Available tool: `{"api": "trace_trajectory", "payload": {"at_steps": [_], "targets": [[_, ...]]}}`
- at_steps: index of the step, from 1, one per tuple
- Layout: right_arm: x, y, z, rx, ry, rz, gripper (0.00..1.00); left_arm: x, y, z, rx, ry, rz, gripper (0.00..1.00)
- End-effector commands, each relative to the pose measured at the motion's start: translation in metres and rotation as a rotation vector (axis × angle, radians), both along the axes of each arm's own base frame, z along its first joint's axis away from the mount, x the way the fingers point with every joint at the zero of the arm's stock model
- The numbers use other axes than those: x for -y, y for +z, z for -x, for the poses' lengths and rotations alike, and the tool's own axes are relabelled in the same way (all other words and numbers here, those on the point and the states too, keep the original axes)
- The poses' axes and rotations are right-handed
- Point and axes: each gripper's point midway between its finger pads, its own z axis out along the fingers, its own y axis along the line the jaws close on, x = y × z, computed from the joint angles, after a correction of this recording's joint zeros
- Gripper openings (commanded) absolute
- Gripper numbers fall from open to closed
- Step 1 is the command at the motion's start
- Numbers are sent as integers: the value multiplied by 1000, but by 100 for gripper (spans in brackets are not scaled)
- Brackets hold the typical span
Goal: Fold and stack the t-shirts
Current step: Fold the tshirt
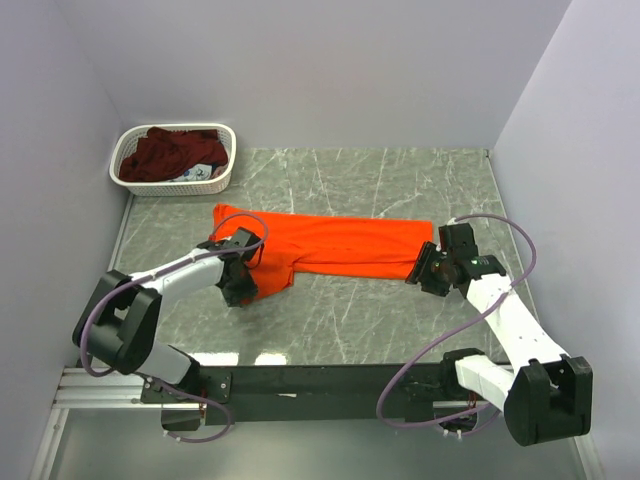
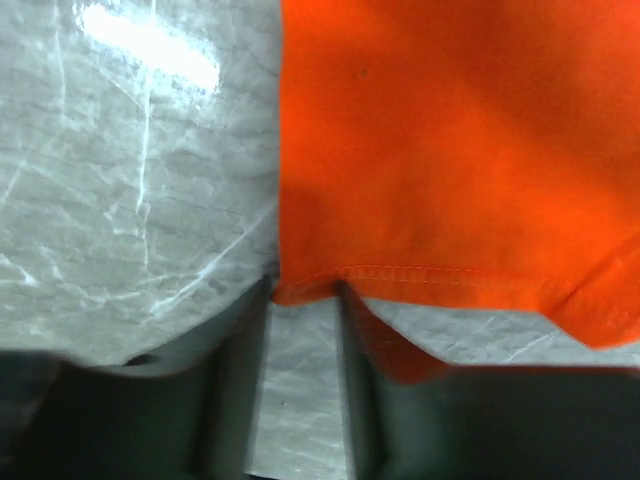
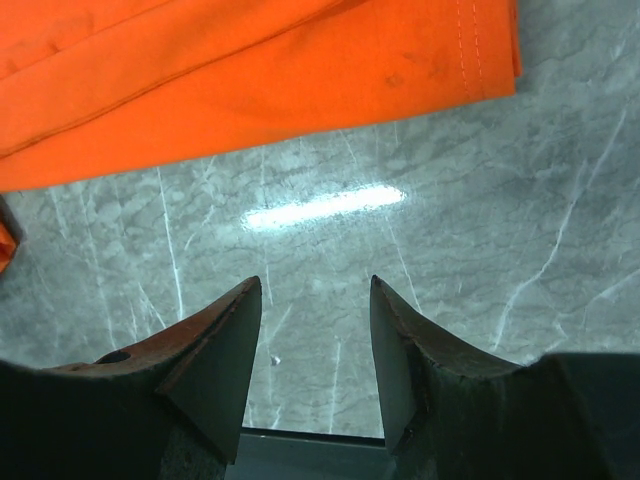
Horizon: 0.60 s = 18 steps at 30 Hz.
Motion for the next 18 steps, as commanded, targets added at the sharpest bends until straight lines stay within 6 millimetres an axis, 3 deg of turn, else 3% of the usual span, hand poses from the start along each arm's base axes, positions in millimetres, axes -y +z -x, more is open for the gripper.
{"api": "trace_trajectory", "payload": {"at_steps": [1, 2, 5, 9, 12, 18], "targets": [[-4, 3, -5, 46, 24, -11, 54, 3, 2, -13, 34, 1, -13, 35], [-5, 1, -5, 40, 25, -12, 54, 2, 2, -15, 38, 0, -26, 23], [-4, 1, -6, 41, 30, -9, 54, 5, 12, -26, 58, -11, -32, 5], [-4, 6, -6, 44, 37, -3, 54, 9, 36, -50, 110, -24, -49, 2], [-4, 10, -5, 50, 43, -4, 54, 18, 68, -82, 187, -37, -40, 1], [-5, 18, -4, 68, 55, -9, 54, 19, 94, -132, 240, -44, -44, 2]]}}
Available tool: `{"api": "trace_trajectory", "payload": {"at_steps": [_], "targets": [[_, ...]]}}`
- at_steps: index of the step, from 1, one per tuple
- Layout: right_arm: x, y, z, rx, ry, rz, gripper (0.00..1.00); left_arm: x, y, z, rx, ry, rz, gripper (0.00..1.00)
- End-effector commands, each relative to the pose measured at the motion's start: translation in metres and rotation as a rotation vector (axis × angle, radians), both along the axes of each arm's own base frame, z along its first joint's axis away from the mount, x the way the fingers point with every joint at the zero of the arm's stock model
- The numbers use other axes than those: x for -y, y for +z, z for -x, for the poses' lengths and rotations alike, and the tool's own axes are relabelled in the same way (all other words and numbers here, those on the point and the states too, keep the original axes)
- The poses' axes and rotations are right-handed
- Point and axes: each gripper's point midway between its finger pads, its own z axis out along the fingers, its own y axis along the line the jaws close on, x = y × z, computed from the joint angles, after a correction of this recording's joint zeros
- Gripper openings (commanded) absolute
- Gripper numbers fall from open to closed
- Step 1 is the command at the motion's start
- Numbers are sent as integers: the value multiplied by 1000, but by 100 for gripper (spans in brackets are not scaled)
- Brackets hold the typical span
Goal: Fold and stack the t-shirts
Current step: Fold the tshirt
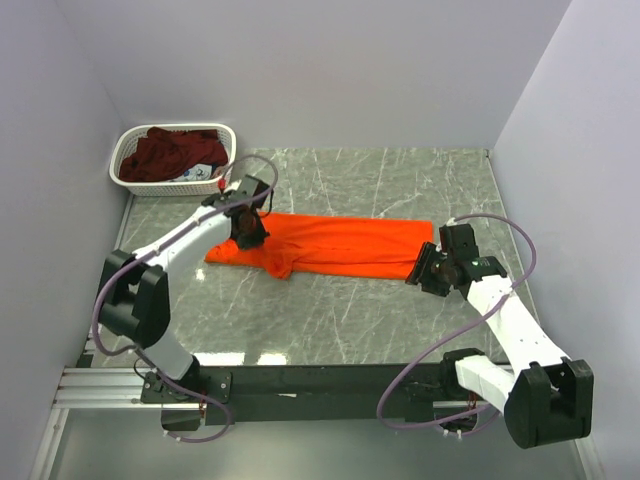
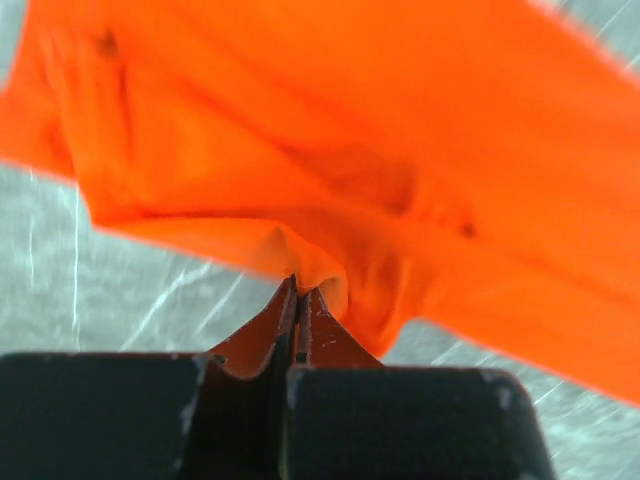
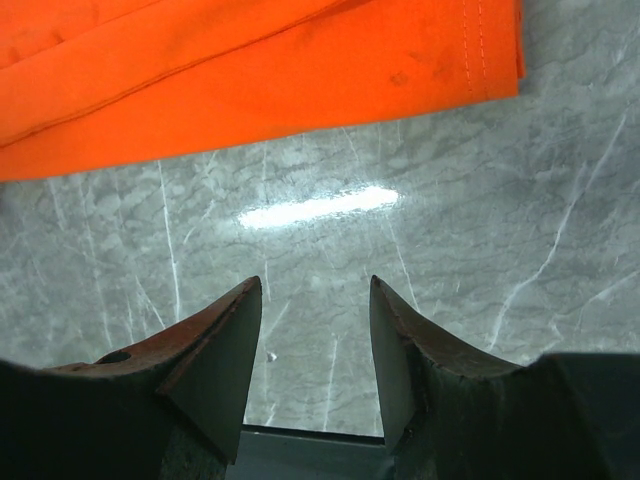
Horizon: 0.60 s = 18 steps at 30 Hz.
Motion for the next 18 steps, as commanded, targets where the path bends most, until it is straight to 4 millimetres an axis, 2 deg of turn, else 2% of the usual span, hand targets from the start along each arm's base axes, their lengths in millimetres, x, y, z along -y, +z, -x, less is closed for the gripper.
{"api": "trace_trajectory", "payload": {"at_steps": [1, 7, 11, 12, 14, 18], "targets": [[-5, 19, -6, 65, 33, -16, 54, -11, 14, -28, 30, -10, -46, 2], [-13, 21, -7, 79, 67, -53, 54, -19, 32, -79, 78, 21, -32, 2], [-17, 23, -7, 86, 91, -64, 54, -14, 44, -110, 123, 20, -15, 3], [-17, 22, -8, 85, 97, -64, 54, -13, 38, -114, 112, 22, -14, 4], [-17, 22, -8, 85, 105, -60, 54, -9, 39, -123, 128, 24, -1, 5], [-19, 23, -9, 94, 117, -61, 54, -6, 26, -137, 120, 40, 8, 8]]}}
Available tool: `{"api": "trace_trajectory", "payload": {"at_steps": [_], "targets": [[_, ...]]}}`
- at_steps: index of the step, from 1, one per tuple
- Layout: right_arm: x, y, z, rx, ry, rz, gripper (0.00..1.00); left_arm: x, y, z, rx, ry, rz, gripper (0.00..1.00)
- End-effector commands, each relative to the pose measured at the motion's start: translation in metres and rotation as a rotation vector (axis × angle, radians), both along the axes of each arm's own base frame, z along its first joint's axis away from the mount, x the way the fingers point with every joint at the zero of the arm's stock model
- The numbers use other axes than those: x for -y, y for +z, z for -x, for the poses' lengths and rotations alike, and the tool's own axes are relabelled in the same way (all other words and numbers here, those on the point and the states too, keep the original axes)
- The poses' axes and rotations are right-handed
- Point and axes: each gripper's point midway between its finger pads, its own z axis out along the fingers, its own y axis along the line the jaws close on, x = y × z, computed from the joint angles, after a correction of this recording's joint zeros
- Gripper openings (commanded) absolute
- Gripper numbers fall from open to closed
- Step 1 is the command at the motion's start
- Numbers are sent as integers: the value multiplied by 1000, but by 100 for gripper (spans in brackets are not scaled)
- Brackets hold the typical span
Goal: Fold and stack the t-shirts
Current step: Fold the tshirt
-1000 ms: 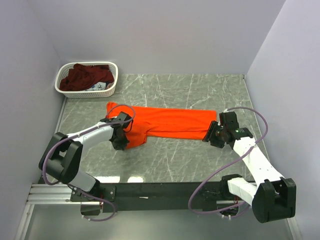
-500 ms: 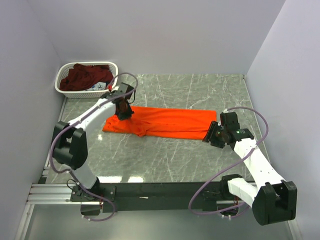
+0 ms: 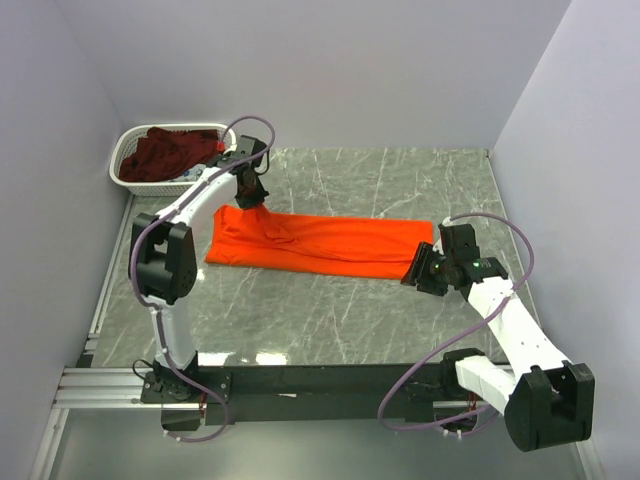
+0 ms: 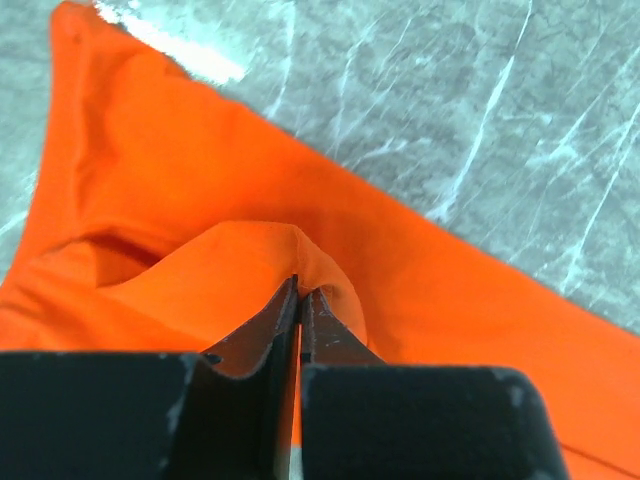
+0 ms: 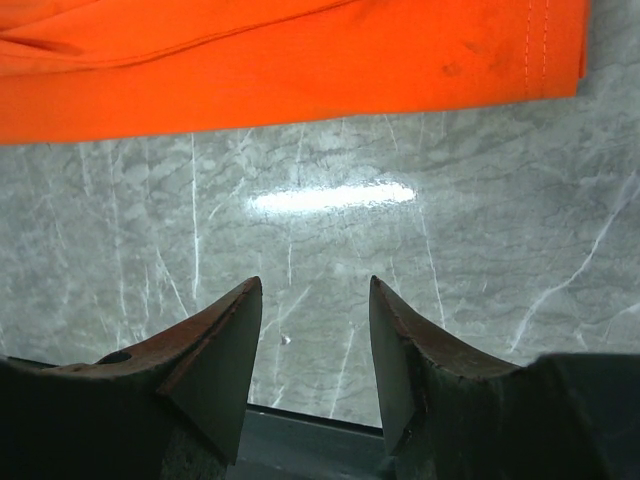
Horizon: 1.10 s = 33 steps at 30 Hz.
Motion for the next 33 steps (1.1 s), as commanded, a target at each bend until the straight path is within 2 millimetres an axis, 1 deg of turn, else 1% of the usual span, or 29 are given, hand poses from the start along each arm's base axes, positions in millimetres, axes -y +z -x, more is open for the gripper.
{"api": "trace_trajectory", "payload": {"at_steps": [1, 5, 8, 11, 13, 14, 15, 16, 17, 18, 19, 20, 21, 22, 23, 24, 25, 26, 27, 28, 29, 30, 31, 32, 33], "targets": [[-7, 16, -13, 76, 40, -13, 54, 6, 4, -20, 35, -4, 21, 8], [-8, 14, -14, 75, 34, -17, 54, 7, -5, -30, 22, 13, 21, 11], [-6, 13, -16, 78, 25, -13, 54, -1, -8, -34, 22, 49, 23, 13], [-5, 12, -18, 80, 12, -6, 54, -3, -6, -42, 48, 65, 52, 16], [-2, 10, -20, 81, -7, 6, 54, -3, -4, -44, 55, 65, 56, 25], [0, 9, -22, 84, -20, 11, 54, -3, 0, -46, 63, 64, 58, 39], [1, 8, -22, 78, -30, 13, 54, -3, 4, -43, 62, 64, 57, 47], [8, 6, -23, 75, -58, 45, 54, -5, 4, -41, 61, 65, 56, 54], [11, 6, -24, 72, -74, 61, 55, -6, 17, -36, 81, 63, 64, 59], [15, 5, -24, 67, -99, 68, 56, -8, 22, -32, 89, 69, 66, 67], [18, 4, -25, 67, -114, 78, 56, -9, 27, -27, 98, 70, 69, 72], [23, 3, -26, 66, -141, 89, 57, -14, 35, -12, 106, 73, 73, 79], [26, 2, -27, 62, -170, 86, 58, -16, 38, -4, 111, 81, 81, 86], [28, 1, -27, 60, -187, 84, 58, -18, 40, 5, 112, 87, 85, 87], [35, -1, -27, 61, -221, 80, 60, -23, 42, 25, 109, 94, 91, 88], [38, -2, -28, 56, -253, 66, 61, -26, 42, 36, 108, 112, 101, 88], [42, -2, -29, 64, -274, 55, 62, -33, 24, 56, 60, 126, 87, 89], [50, -7, -28, 56, -315, 40, 63, -37, 35, 67, 91, 149, 105, 89], [52, -8, -28, 51, -341, 8, 64, -41, 31, 76, 81, 161, 110, 89], [55, -10, -28, 49, -359, -16, 66, -46, 13, 94, 37, 174, 106, 89], [57, -14, -28, 50, -376, -34, 67, -52, 19, 99, 65, 190, 132, 89], [63, -15, -28, 42, -411, -61, 68, -54, 14, 106, 56, 201, 157, 89], [65, -17, -29, 42, -425, -70, 69, -61, -3, 120, 17, 222, 153, 95], [66, -21, -30, 40, -435, -77, 69, -72, -3, 124, 26, 256, 165, 97], [69, -22, -31, 39, -458, -88, 69, -74, -6, 126, 29, 262, 191, 99]]}}
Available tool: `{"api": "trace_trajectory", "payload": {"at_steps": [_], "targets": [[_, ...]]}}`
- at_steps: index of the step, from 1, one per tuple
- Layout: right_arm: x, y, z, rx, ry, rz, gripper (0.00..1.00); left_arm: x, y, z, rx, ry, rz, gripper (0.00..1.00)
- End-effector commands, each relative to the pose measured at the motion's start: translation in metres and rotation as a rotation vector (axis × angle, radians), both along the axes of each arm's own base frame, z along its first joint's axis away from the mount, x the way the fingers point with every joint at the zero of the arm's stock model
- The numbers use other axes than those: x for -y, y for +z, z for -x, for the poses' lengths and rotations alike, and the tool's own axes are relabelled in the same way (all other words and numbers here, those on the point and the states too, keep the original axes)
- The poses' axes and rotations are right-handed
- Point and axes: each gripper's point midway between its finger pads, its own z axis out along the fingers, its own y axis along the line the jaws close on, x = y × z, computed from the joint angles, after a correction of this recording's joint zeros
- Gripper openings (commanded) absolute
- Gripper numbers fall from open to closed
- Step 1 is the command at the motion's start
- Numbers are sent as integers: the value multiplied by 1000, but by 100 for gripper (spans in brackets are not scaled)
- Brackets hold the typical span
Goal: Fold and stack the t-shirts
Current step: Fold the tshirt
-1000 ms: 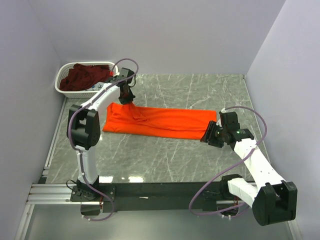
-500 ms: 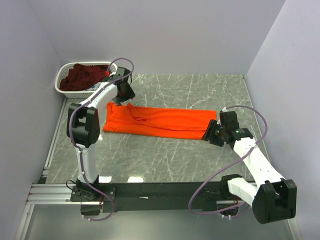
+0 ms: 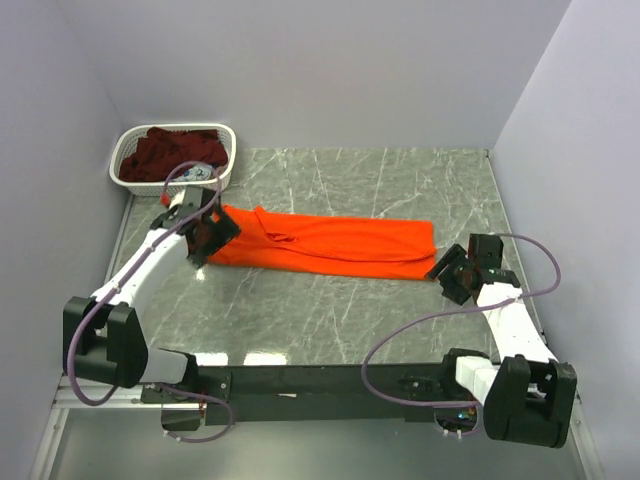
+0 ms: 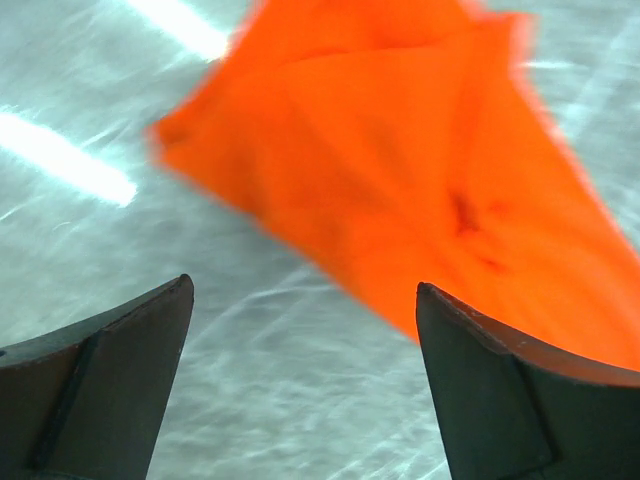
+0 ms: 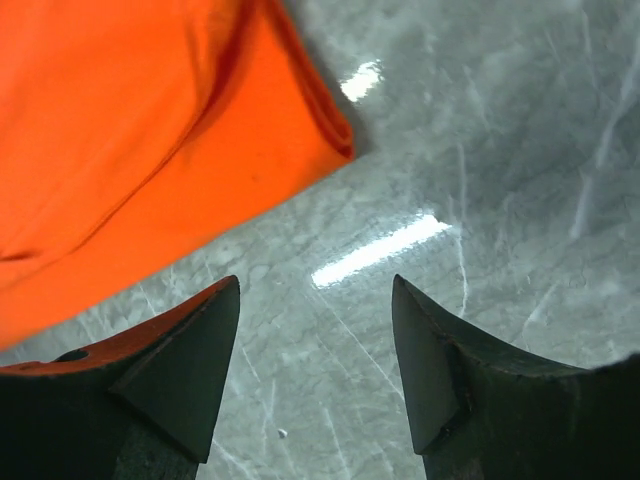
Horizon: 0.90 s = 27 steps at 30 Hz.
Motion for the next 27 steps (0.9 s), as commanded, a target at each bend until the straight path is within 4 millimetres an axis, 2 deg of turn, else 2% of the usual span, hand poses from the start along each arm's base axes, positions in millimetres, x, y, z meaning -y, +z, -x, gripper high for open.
{"api": "trace_trajectory", "payload": {"at_steps": [1, 2, 9, 17, 27], "targets": [[-1, 5, -15, 70, -47, -72, 70, -14, -28, 16, -37, 76, 76, 99], [-1, 1, -17, 73, -56, -88, 70, -21, -28, 18, -25, 104, 95, 100], [-1, -17, -29, 70, -119, -169, 70, -37, -36, 14, -5, 185, 162, 100], [3, -41, -36, 41, -164, -199, 69, -35, -37, -3, 30, 229, 214, 99], [4, -56, -36, 12, -188, -219, 63, -37, -55, -9, 0, 291, 226, 95]]}}
